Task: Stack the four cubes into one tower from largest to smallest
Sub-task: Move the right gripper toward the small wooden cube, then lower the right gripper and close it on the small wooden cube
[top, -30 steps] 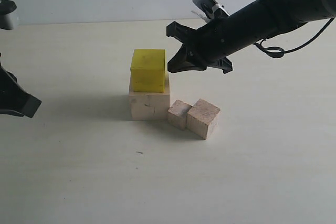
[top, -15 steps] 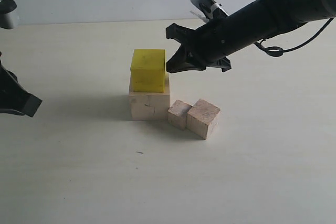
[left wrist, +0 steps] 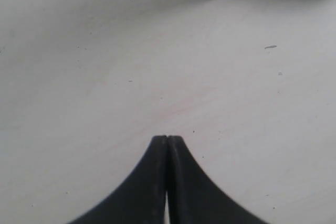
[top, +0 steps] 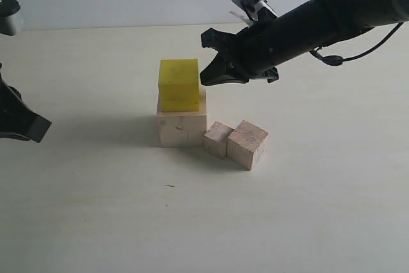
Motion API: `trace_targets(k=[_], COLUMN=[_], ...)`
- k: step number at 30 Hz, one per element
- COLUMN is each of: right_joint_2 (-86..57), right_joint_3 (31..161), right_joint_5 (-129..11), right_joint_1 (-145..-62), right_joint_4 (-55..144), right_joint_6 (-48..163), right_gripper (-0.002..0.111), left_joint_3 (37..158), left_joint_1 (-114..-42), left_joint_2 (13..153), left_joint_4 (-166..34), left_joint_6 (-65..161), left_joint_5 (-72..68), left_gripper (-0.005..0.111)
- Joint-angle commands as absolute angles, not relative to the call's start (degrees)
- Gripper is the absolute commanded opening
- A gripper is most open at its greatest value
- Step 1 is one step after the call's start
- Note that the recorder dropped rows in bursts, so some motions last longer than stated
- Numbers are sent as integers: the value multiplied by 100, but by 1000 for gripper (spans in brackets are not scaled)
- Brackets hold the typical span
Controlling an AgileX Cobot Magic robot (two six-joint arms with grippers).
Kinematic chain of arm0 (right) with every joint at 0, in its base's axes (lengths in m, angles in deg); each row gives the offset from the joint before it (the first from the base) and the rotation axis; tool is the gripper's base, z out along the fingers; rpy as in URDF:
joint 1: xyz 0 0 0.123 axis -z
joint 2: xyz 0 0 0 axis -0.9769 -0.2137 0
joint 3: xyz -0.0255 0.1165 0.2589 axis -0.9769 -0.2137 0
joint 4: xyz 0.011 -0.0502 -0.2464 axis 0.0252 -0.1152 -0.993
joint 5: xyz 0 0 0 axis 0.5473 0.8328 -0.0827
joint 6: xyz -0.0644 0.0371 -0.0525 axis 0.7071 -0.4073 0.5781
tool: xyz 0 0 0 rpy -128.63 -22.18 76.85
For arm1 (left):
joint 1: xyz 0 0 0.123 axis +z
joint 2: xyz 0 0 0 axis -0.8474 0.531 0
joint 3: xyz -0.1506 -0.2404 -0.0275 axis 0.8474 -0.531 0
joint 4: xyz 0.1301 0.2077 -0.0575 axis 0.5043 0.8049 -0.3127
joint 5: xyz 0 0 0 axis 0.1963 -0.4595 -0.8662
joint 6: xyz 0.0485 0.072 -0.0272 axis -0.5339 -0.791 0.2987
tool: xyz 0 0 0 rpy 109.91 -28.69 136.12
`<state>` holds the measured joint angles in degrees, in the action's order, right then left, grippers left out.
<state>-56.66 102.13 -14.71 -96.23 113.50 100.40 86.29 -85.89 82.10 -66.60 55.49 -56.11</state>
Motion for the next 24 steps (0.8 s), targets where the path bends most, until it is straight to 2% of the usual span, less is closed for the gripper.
trace_targets(k=[1, 11, 20, 24], right_joint_2=[-5590, -4115, -3022, -2995], right_joint_3=[10266, 10078, 8394, 8208], right_joint_5=[-1532, -1773, -1842, -1752], right_joint_1=[-9603, -9430, -9430, -9442], right_joint_4=[10868, 7894, 8016, 8364], right_joint_6=[9982, 8182, 9230, 9905], right_gripper=[0, 0, 0, 0], left_joint_3=[8607, 8607, 8607, 8607], left_joint_1=[-8576, -8576, -8576, -8576], left_joint_2=[8167, 8167, 8167, 8167], left_joint_4=[-6706, -6706, -6706, -6706], left_joint_6=[5502, 5502, 5392, 5392], left_joint_5=[-5592, -5597, -5461, -5280], left_gripper=[0, 0, 0, 0])
